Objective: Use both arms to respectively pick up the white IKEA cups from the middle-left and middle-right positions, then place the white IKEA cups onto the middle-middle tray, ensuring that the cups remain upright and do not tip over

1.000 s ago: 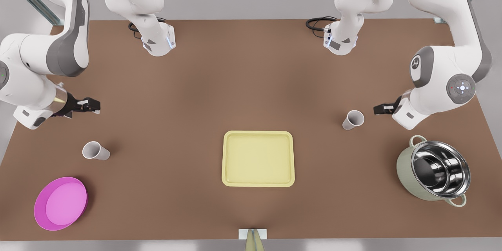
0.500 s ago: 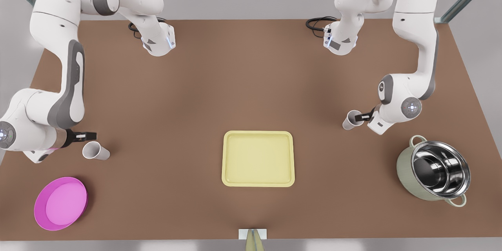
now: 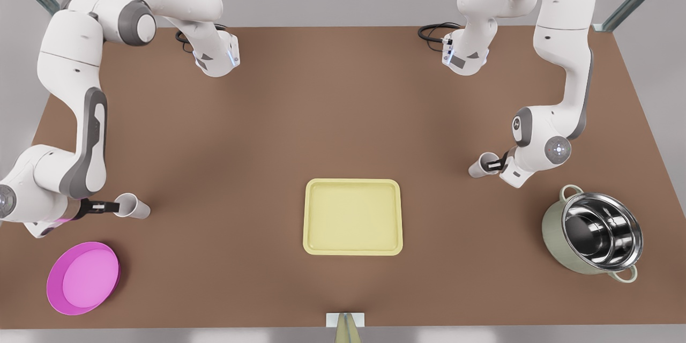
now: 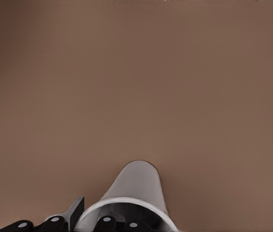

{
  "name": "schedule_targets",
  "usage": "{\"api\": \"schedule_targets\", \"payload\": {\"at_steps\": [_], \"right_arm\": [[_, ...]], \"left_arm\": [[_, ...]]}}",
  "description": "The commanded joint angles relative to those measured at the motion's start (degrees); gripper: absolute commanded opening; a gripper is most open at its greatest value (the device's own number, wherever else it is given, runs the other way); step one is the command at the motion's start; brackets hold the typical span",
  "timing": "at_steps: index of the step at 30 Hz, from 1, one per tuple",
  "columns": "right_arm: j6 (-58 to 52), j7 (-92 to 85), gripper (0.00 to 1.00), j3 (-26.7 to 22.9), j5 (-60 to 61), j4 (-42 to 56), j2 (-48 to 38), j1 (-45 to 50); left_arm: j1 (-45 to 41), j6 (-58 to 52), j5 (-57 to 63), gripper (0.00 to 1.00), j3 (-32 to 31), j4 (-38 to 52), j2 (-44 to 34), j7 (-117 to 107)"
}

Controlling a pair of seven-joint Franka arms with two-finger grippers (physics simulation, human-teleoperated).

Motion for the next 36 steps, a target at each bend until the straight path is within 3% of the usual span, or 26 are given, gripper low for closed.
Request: {"api": "schedule_targets", "payload": {"at_steps": [1,6,8,9,11,13,17,25,26,28,29,30,31,33,35,36], "right_arm": [[4.18,-1.97,1.00,0.06,-0.04,-0.56,0.20,-0.51],[7.26,-1.97,1.00,0.15,-0.04,-2.49,1.08,-1.30],[9.28,-1.97,1.00,0.15,0.04,-4.43,1.17,-1.21],[9.46,-1.97,1.00,0.15,0.04,-4.78,1.43,-1.30],[9.72,-1.97,1.00,0.15,0.39,-5.48,1.43,-1.30],[9.81,-1.97,1.00,0.15,0.39,-6.27,1.43,-1.65],[9.90,-1.97,1.00,0.15,0.39,-8.29,0.99,-2.09],[11.48,-1.97,1.00,0.15,1.36,-10.75,1.43,-2.62],[11.48,-1.97,0.93,0.15,1.62,-10.75,1.61,-2.62],[11.48,-2.06,0.65,0.15,1.80,-10.75,2.13,-2.70],[11.48,-2.06,0.57,0.15,1.80,-10.75,2.22,-2.70],[11.48,-2.06,0.52,0.15,1.80,-10.75,2.31,-2.70],[11.39,-2.06,0.45,0.15,1.80,-10.75,2.40,-2.62],[11.31,-2.06,0.29,0.15,1.80,-10.75,2.40,-2.62],[10.87,-1.97,0.21,0.23,1.80,-10.75,2.22,-2.53],[10.69,-2.06,0.21,0.50,1.80,-10.67,2.13,-2.53]], "left_arm": [[-0.06,0.00,-1.76,0.29,-0.06,0.08,-0.15,0.91],[-2.17,-4.57,-1.24,0.21,-0.58,2.02,-3.58,0.91],[-3.31,-14.40,-0.97,0.21,-3.40,14.66,-0.42,-4.96],[-5.69,-21.17,-0.97,0.21,-3.48,27.66,5.03,-12.08],[-10.87,-22.50,-1.59,0.21,-3.57,47.62,16.80,-28.43],[-11.40,-22.06,-2.46,0.21,-8.40,56.86,24.28,-38.45],[-12.02,-15.83,-3.08,0.21,-13.94,60.20,28.76,-47.69],[-13.51,-13.54,-3.00,0.21,-15.26,63.01,35.62,-49.45],[-13.51,-13.54,-3.08,0.21,-15.26,63.01,35.89,-49.45],[-13.51,-13.45,-3.08,0.21,-15.70,62.93,36.68,-49.45],[-13.51,-13.45,-3.08,0.21,-15.70,63.01,36.68,-49.45],[-13.51,-13.45,-3.00,0.21,-15.70,63.01,36.68,-49.36],[-13.51,-13.45,-3.08,0.29,-15.70,63.01,36.68,-49.18],[-13.51,-13.45,-3.08,0.29,-15.70,62.93,36.68,-49.36],[-13.51,-13.45,-3.08,0.29,-15.70,62.93,36.85,-49.27],[-13.51,-13.45,-3.08,0.51,-15.70,63.01,37.03,-49.10]]}}
